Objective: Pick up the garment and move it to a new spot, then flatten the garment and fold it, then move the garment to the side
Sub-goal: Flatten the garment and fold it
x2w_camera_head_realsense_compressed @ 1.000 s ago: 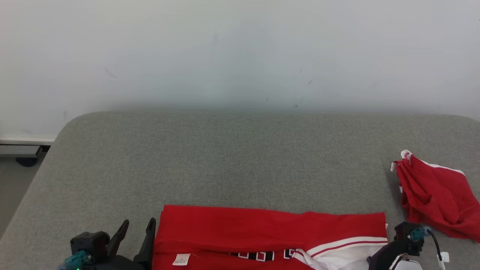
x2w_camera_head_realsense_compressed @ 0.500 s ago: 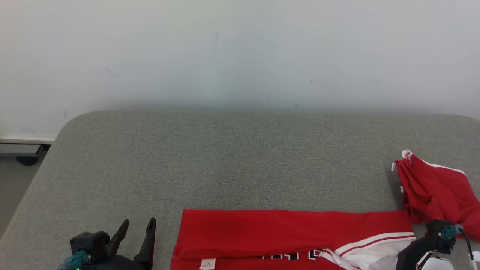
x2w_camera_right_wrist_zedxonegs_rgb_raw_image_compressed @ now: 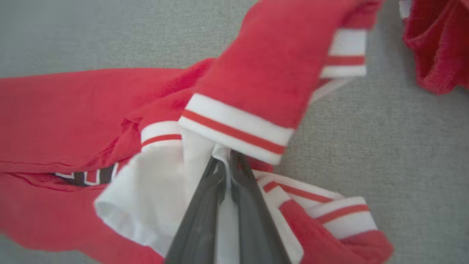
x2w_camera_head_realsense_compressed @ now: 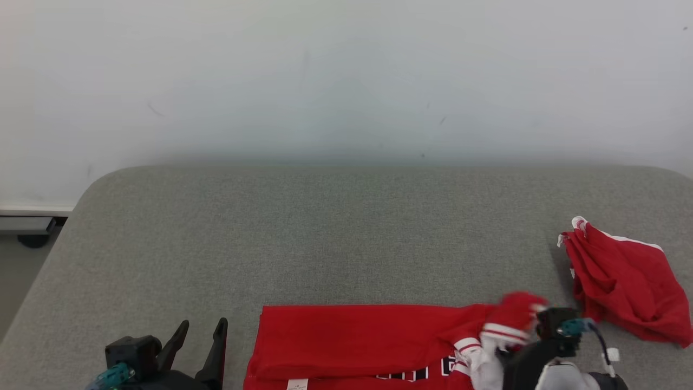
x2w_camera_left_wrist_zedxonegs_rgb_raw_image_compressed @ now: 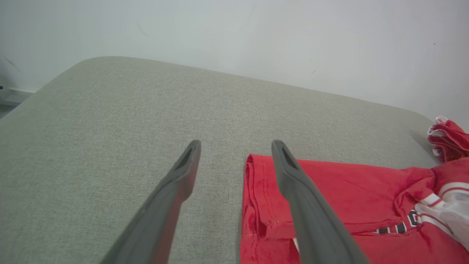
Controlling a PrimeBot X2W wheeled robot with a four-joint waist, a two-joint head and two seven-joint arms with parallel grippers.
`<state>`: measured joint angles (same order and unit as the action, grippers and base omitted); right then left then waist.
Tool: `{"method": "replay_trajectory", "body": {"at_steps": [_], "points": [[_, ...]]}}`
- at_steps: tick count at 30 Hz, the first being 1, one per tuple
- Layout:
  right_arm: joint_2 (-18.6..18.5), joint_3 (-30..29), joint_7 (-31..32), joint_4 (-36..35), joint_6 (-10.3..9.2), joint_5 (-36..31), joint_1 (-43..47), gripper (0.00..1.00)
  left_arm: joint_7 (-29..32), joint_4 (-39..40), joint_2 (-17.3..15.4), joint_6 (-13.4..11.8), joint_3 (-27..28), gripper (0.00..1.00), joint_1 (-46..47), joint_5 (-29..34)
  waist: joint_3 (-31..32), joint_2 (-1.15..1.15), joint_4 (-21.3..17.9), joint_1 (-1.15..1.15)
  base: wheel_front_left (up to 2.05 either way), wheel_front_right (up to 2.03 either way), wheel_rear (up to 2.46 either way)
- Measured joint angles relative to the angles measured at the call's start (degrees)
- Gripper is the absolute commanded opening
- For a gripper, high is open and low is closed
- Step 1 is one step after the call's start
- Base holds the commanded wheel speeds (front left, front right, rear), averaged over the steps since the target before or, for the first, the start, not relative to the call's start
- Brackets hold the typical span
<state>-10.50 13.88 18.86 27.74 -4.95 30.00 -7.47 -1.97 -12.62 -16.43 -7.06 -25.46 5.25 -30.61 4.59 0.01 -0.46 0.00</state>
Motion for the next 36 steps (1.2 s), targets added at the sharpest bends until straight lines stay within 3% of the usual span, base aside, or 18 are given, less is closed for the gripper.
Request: {"method": "replay_trajectory", "body": {"at_steps": [11,16,25,36], "points": [[4.93,8.10,3.98,-9.27,1.44,-2.74,-0.58,0.00,0.26,-0.11,0.16,0.01,-0.93,1.00,-0.04,0.00,0.98,0.00,-0.79,0.00,0.00,0.00,0.00],[7.17,10.84,6.26,-9.43,0.87,-2.87,-4.26,0.00,0.97,-0.56,0.71,0.46,-2.11,1.00,0.10,0.41,1.15,0.00,-0.13,0.00,0.00,0.00,0.00],[7.32,15.96,9.94,-6.76,-0.19,-1.72,-8.55,0.00,1.46,-0.64,1.21,1.04,-3.08,1.00,1.45,0.63,0.79,0.00,2.50,0.00,0.00,0.00,0.00],[6.99,27.61,9.32,-6.59,-2.18,9.90,-16.62,0.00,2.02,-1.31,2.05,1.59,-4.02,1.00,4.03,1.12,-0.59,-0.01,5.69,0.00,0.00,0.00,0.00]]}}
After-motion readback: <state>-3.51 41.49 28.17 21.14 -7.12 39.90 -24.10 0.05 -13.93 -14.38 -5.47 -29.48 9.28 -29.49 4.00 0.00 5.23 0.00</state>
